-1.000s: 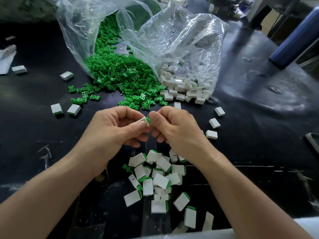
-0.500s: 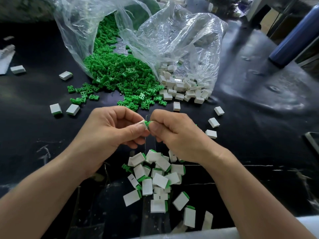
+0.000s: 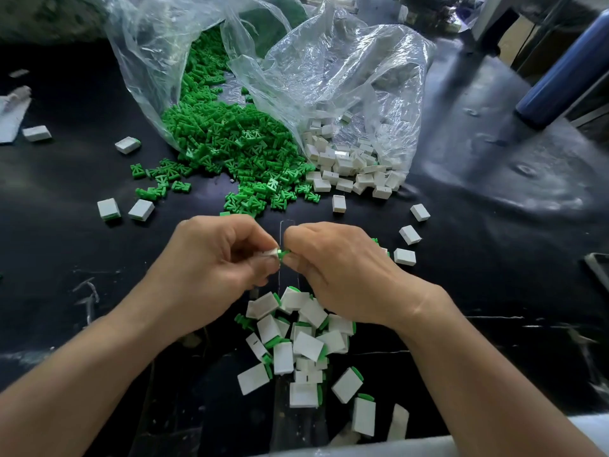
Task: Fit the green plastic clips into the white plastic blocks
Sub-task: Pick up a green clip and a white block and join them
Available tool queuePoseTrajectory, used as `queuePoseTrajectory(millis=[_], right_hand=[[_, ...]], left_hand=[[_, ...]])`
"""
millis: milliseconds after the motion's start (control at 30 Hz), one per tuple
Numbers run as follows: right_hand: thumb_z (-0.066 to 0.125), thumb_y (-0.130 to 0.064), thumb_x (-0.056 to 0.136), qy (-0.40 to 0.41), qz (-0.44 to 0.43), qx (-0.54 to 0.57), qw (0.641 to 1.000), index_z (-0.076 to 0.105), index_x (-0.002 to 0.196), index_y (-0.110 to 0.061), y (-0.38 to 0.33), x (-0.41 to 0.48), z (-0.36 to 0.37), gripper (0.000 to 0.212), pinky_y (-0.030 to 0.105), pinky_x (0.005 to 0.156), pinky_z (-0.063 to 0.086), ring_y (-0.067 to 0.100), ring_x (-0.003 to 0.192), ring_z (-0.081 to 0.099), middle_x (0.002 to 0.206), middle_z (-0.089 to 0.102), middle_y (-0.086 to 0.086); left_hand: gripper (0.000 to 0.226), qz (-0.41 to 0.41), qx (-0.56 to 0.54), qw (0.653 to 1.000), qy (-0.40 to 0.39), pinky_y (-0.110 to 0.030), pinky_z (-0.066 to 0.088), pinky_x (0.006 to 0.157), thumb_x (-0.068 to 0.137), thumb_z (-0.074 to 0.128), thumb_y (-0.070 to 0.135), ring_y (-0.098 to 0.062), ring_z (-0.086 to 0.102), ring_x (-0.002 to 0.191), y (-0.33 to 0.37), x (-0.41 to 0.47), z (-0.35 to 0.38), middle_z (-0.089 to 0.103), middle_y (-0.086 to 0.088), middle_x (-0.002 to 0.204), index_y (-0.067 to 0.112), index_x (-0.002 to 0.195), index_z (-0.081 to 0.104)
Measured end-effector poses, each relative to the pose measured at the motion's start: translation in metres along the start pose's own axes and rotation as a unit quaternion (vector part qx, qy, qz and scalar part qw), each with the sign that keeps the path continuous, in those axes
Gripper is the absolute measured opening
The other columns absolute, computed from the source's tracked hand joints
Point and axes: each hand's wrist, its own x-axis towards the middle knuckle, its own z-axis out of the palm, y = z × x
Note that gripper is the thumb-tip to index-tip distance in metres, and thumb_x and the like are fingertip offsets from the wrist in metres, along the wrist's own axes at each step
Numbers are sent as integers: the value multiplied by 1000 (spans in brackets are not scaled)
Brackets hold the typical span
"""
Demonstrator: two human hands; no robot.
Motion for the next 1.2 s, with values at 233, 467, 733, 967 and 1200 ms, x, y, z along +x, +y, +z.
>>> queuePoseTrajectory(millis=[233,467,733,967,1200], right_hand=[[36,-28,89,100,45,208,972,41,72,-15,0,1,5,22,37,60,36,17,63,40,63,43,-6],[44,-18,90,91,19,155,984,39,71,-16,-1,0,7,20,31,57,27,14,58,30,59,33,-13],[40,-34,91,124,57,220,966,47,69,-12,0,2,10,32,31,54,35,12,56,42,59,46,-7],[27,-59,74,-16,146,586,797,59,79,-12,-4,6,7,56,22,52,38,13,58,53,70,63,2],[33,-58,70,-62,177,655,732,48,74,-10,-13,5,5,51,22,48,30,10,49,41,58,49,2]], left_hand=[[26,-22,-150,988,1,-21,53,50,59,67,22,-15,65,52,9,2,-1,70,-12,66,3,75,66],[13,-28,-95,995,1,-23,54,51,66,70,16,-13,65,52,3,-2,1,70,-10,66,5,73,67],[27,-28,-154,988,1,-19,52,51,59,66,20,-13,64,54,8,2,-1,69,-12,66,1,78,65],[19,-31,-246,969,4,-18,54,64,56,67,18,-18,62,67,7,3,-1,74,0,85,7,71,67],[21,-19,-271,962,-36,-25,52,51,66,63,9,-21,57,47,8,0,1,64,-11,58,-1,85,66]])
